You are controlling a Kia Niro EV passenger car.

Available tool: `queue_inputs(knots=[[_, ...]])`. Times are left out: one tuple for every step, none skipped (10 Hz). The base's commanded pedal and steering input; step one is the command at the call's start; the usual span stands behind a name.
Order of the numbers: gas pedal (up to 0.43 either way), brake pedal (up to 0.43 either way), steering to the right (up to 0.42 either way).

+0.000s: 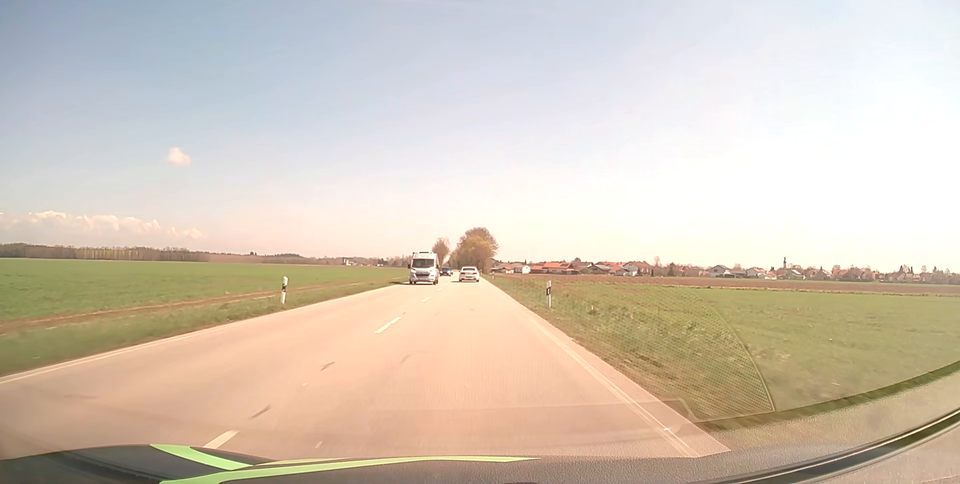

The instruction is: Follow the waypoints while adhering to traffic rules and regulations

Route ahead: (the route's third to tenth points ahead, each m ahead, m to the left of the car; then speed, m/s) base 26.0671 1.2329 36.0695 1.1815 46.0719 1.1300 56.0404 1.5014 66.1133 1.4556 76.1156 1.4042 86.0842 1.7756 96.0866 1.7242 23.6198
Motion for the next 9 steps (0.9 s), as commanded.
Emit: queue_inputs(knots=[[0.197, 0.0, -0.001], [0.197, 0.0, -0.001], [0.197, 0.0, -0.001], [0.197, 0.0, -0.001], [0.197, 0.0, -0.001], [0.209, 0.0, -0.001], [0.209, 0.0, -0.001], [0.209, 0.0, -0.001], [0.209, 0.0, -0.001]])
